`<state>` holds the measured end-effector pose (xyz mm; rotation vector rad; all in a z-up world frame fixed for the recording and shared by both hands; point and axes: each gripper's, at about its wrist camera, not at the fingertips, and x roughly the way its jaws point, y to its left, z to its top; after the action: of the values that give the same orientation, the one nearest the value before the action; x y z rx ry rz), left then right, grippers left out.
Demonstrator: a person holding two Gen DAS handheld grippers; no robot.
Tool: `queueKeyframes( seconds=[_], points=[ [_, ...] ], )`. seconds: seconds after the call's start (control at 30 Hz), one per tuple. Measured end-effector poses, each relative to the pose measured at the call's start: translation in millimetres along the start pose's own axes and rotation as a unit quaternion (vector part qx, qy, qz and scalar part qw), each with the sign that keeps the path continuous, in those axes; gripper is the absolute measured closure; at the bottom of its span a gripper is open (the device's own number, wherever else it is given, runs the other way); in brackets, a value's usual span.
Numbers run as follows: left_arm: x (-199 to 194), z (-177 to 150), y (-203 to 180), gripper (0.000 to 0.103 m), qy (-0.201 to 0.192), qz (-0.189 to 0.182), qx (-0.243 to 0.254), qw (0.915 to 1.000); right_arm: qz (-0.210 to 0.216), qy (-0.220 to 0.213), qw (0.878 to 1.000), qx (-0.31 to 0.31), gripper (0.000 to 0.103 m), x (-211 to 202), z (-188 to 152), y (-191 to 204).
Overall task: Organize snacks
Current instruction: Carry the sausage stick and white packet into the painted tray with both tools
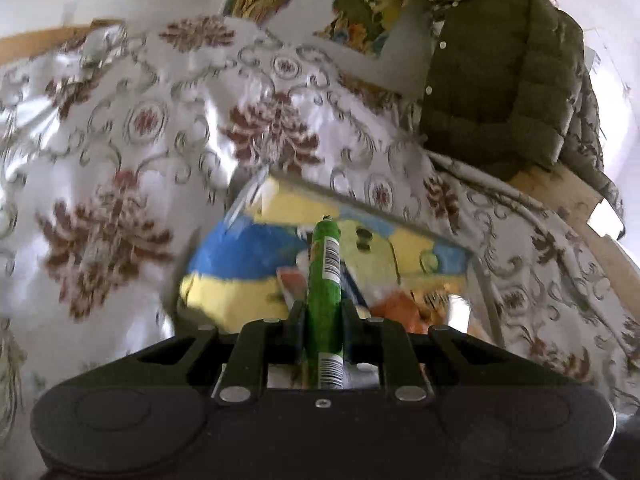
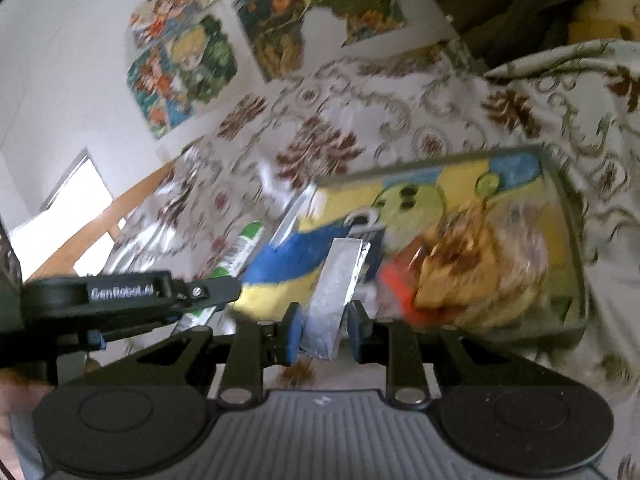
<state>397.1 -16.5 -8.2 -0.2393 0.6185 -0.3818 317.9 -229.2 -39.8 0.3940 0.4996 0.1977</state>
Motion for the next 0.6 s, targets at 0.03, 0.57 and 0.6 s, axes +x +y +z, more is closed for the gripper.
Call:
queueKeyframes(
  seconds=[0.03, 0.57, 0.6],
  points=[
    [6, 3, 0, 0.084, -0.005, 0.000, -0.002, 1.0000, -0.002, -0.007, 1.000, 0.005, 0.076, 3, 5, -3],
    [70, -11, 17, 0.084, -0.015, 0.013, -0.016, 0.9997, -0.033, -0.032, 0.999, 0.022, 0.076, 55, 29, -29],
    [72, -11, 18, 0.084, -0.012, 0.014, -0.017, 0.9997, -0.034, -0.032, 0.999, 0.022, 0.076, 57, 27, -30]
  ],
)
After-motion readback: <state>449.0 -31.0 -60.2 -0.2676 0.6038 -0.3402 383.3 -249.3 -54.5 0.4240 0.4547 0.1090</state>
